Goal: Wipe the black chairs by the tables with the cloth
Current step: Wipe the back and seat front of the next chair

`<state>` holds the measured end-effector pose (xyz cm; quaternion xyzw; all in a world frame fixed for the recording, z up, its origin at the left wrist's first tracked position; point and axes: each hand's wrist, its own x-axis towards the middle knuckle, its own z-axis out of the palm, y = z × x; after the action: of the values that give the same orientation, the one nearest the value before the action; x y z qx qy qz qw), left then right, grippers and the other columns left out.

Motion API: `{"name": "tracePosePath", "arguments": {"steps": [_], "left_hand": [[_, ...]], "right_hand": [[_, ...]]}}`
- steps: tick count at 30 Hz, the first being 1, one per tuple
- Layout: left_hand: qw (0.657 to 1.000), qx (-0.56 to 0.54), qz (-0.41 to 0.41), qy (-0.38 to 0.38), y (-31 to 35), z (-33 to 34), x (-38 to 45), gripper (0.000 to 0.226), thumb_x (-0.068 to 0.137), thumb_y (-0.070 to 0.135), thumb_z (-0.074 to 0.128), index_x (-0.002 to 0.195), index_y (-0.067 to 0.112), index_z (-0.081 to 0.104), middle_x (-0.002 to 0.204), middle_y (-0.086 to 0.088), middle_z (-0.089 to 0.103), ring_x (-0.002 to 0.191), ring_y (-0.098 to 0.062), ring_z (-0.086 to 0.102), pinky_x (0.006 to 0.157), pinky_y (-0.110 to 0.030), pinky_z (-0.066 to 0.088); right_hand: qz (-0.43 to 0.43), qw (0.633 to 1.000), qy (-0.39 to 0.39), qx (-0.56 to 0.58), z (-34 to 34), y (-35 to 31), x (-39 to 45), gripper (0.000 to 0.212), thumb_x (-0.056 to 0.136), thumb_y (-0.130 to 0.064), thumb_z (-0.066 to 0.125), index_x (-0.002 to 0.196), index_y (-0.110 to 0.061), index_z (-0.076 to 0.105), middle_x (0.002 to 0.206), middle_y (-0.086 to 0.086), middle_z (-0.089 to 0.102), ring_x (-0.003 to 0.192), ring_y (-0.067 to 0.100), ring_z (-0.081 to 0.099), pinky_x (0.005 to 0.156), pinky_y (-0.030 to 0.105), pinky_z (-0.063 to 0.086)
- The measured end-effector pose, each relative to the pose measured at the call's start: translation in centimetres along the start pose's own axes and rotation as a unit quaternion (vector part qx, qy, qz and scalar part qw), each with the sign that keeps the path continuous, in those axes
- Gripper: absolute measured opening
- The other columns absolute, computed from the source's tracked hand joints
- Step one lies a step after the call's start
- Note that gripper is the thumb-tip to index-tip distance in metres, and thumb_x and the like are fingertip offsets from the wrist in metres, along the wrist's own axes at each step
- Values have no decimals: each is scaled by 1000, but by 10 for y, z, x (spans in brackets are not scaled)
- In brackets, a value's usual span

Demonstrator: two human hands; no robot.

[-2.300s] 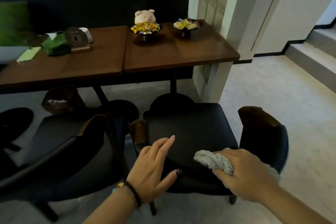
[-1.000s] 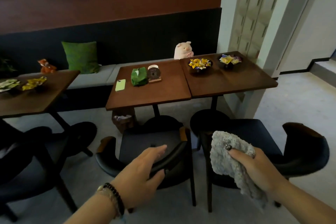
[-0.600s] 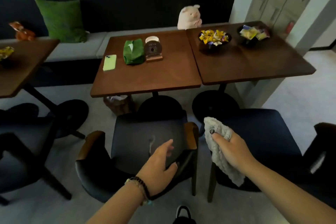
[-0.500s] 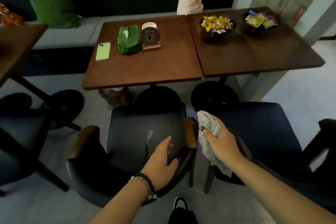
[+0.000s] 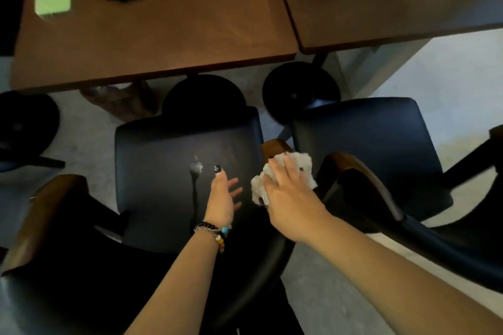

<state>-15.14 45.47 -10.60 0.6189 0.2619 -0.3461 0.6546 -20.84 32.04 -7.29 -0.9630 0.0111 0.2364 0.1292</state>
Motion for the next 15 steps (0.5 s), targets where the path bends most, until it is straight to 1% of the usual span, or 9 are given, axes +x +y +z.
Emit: {"name": "tracePosePath", "arguments": {"steps": [2,4,6,9,12,13,15], "left_hand": [[1000,10,-6,-17,-7,3,7,52,102,47,23,144,18,32,136,-5,49,122,-24,50,101,-43,38],[999,26,-5,-26,-15,2,14,53,101,50,22,142,20,34,136,-5,50,117,-22,52,100,-42,39],[999,18,-13,-27,-21,-4,24,55,100,53,22,143,21,35,134,-5,52,112,-21,55,98,-43,42],[999,-18,-31,-16,-21,-22,38,57,100,55,22,144,21,35,128,-3,55,105,-20,58,91,-40,45],[999,-10,-38,-25,-18,-35,43,57,100,54,21,145,20,35,130,-4,54,110,-22,56,96,-42,43],[999,0,-37,-31,-16,-36,42,57,100,53,21,145,20,34,131,-4,53,112,-22,55,98,-43,42],[998,19,-34,-41,-14,-36,38,55,101,50,21,146,20,33,134,-5,52,113,-22,54,99,-42,41]], "right_hand": [[-9,995,-21,-96,-7,-6,19,57,91,-17,49,146,-5,36,159,15,6,145,42,-7,116,62,8],[-18,977,-45,-208,-13,-12,44,49,96,-24,45,143,-11,44,157,19,16,145,43,1,114,63,9],[-15,956,-87,-281,-16,-16,69,47,99,-30,41,144,-17,44,157,18,19,146,42,4,115,63,7],[-14,939,-120,-323,-12,-20,83,49,99,-34,45,145,-18,43,155,14,29,146,40,11,115,64,6],[-83,913,-111,-384,1,-21,59,43,96,-40,47,134,-22,55,143,9,47,141,38,24,114,65,4],[-100,912,-99,-384,3,-20,50,41,95,-41,46,129,-22,59,138,7,52,138,36,28,113,65,3],[-91,930,-87,-346,-2,-16,48,39,94,-41,45,124,-22,62,132,4,54,135,33,30,113,66,6]]}}
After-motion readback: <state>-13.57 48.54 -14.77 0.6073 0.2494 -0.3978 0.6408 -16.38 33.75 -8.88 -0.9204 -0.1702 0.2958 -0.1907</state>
